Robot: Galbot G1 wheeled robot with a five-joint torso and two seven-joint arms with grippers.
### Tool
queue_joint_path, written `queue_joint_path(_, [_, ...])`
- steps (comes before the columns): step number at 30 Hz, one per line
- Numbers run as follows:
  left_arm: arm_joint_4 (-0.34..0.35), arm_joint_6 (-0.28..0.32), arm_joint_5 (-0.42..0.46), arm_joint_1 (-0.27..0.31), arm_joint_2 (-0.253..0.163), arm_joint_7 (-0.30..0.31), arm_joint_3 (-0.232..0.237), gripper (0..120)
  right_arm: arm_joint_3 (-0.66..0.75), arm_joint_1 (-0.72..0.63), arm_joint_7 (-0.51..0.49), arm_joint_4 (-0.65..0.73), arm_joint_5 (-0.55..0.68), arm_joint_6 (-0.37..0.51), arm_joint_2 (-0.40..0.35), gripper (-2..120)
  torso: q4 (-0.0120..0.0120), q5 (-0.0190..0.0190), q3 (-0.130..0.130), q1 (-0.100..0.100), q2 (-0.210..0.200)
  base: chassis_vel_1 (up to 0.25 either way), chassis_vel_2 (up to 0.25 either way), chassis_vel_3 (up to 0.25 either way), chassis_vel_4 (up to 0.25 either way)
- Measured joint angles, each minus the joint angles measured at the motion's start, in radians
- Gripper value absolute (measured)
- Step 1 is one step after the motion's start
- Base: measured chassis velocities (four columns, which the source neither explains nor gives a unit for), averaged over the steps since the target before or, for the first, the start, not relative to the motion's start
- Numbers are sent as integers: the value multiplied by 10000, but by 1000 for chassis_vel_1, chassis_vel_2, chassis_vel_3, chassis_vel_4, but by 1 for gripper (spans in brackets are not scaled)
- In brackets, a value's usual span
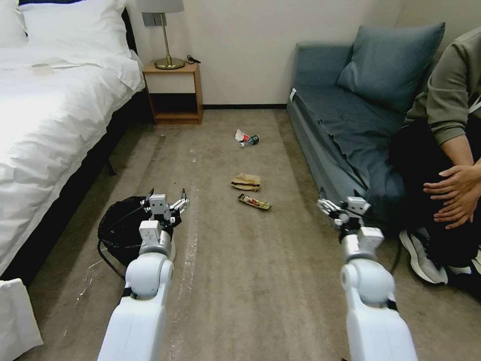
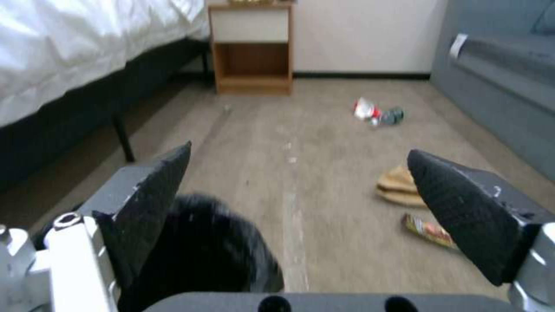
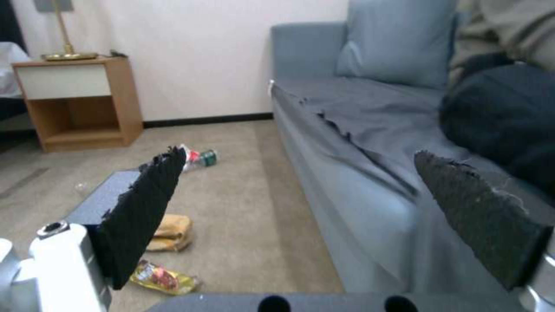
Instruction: Pick up the trash bin, then pick up the garbage on the floor and place it into the trash bin.
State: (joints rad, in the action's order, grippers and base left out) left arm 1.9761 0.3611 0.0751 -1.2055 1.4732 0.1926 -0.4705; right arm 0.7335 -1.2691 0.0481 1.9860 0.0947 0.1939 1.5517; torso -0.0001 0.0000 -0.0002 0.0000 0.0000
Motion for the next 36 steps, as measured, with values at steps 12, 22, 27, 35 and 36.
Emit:
queue_joint_path(12, [543,230,69,-320,-125,-1505,-645,100,183,-1401,1329,1559,1555,696,-56,100,1,1,2,0,0,0,0,0,0])
queue_joint_path(22, [307,-479,97,-444,-228,-2548,-2004,100,-475,-1332,2146,680,1318,-98,-308,100,2,0,1,0,1,0,0,0,0])
queue_joint_path(27, [22,-550,507,-441,-165,-1798,-2226,100,-834,-1345,1967,601,1280,-203,-173,100,1,-2,2,0,1,0,0,0,0])
queue_joint_path(35, [-638,-116,1717,8,33,1249,-2511,100,-1096,-1423,1722,611,1238,-259,-141,100,1,-1,2,0,0,0,0,0,0])
queue_joint_path(36, [-878,-27,1915,157,-12,1458,-2697,100,-1107,-1471,1711,633,1238,-287,-140,100,2,0,2,0,0,0,0,0,0])
